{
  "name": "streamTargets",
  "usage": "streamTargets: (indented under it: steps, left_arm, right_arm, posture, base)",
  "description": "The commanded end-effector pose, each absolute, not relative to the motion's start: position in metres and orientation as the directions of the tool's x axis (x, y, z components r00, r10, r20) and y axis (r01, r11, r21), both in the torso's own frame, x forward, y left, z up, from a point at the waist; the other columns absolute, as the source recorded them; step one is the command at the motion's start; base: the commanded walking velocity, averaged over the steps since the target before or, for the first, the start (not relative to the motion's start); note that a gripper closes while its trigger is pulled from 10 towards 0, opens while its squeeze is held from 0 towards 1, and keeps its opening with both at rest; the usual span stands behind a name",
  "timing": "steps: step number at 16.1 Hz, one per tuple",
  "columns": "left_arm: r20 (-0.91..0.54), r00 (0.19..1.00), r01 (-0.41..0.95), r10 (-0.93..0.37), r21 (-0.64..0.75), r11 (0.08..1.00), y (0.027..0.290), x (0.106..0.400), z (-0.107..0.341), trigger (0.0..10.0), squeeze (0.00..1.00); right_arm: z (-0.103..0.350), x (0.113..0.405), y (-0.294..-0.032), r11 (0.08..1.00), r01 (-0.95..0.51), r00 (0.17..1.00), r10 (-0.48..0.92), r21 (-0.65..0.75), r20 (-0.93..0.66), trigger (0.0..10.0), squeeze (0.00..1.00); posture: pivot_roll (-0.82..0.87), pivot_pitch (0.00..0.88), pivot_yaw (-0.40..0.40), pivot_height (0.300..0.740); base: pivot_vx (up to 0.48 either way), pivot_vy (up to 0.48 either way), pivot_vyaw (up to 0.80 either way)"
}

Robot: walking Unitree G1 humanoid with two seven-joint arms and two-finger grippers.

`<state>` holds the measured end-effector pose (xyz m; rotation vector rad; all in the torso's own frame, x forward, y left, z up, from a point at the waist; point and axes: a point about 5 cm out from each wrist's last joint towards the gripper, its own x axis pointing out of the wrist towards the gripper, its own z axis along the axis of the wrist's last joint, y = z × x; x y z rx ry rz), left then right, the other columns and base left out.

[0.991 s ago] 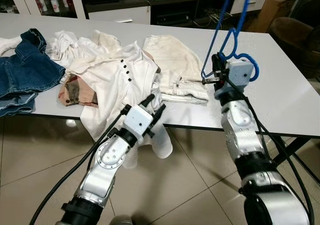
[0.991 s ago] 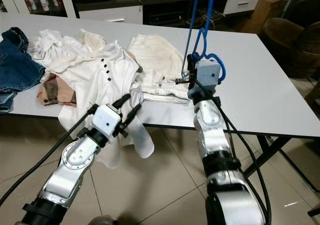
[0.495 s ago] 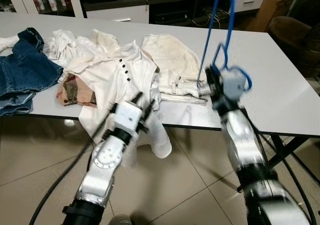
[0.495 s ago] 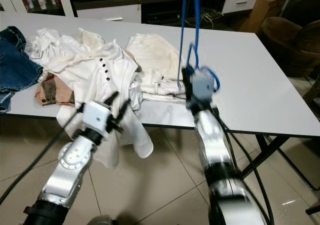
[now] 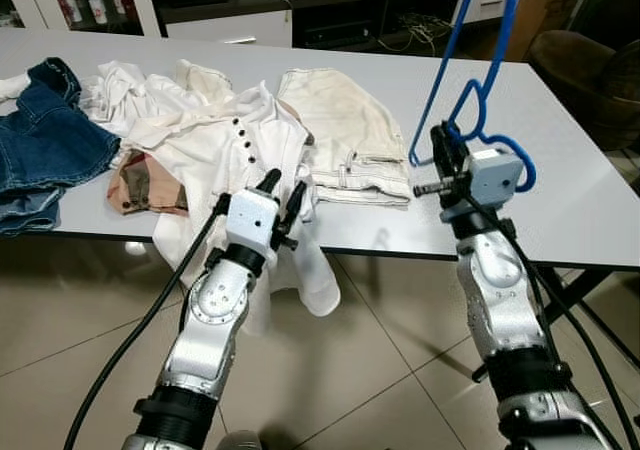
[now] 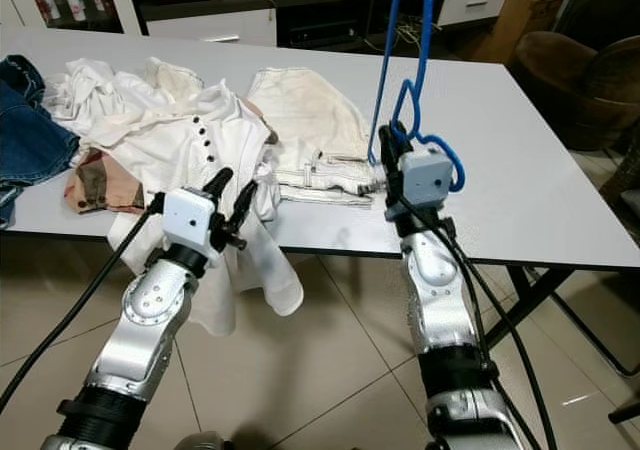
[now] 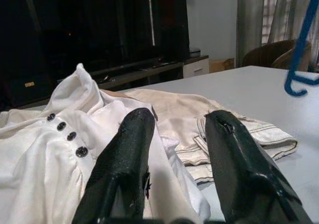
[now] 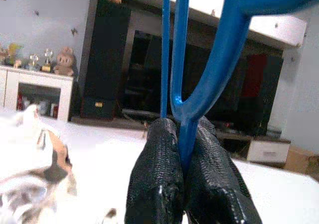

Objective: Hang hanger

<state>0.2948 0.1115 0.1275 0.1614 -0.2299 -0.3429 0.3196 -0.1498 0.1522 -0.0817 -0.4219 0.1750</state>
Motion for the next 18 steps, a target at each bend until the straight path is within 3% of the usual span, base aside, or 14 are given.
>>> streamTargets:
  steps: [1, 12, 18]
  left_arm:
    - [0.194, 0.913, 0.318, -0.358, 0.21, 0.925, 0.1083, 0.2969, 0.1275, 10.0, 0.0]
    - [0.198, 0.919, 0.3, -0.34, 0.204, 0.932, 0.1123, 0.2979, 0.1275, 10.0, 0.0]
    - [0.197, 0.92, 0.302, -0.34, 0.197, 0.933, 0.1134, 0.2985, 0.1272, 10.0, 0.0]
  right_arm:
    - [0.1545, 0.3183, -0.1528, 0.983, -0.147, 0.9, 0.18, -0.111, 0.397, 10.0, 0.0]
    - [0.157, 0.3192, -0.1532, 0.982, -0.151, 0.908, 0.184, -0.116, 0.376, 10.0, 0.0]
    - [0.1562, 0.3202, -0.1528, 0.982, -0.15, 0.913, 0.182, -0.116, 0.365, 10.0, 0.0]
  posture:
    - [0.12, 0.0, -0.02, 0.74]
    - [0.14, 0.0, -0.024, 0.74]
    - [0.14, 0.0, -0.024, 0.74]
  base:
    - [0.0, 0.0, 0.0]
    - [0.0, -0.428, 0.0]
    - [0.0, 0.0, 0.0]
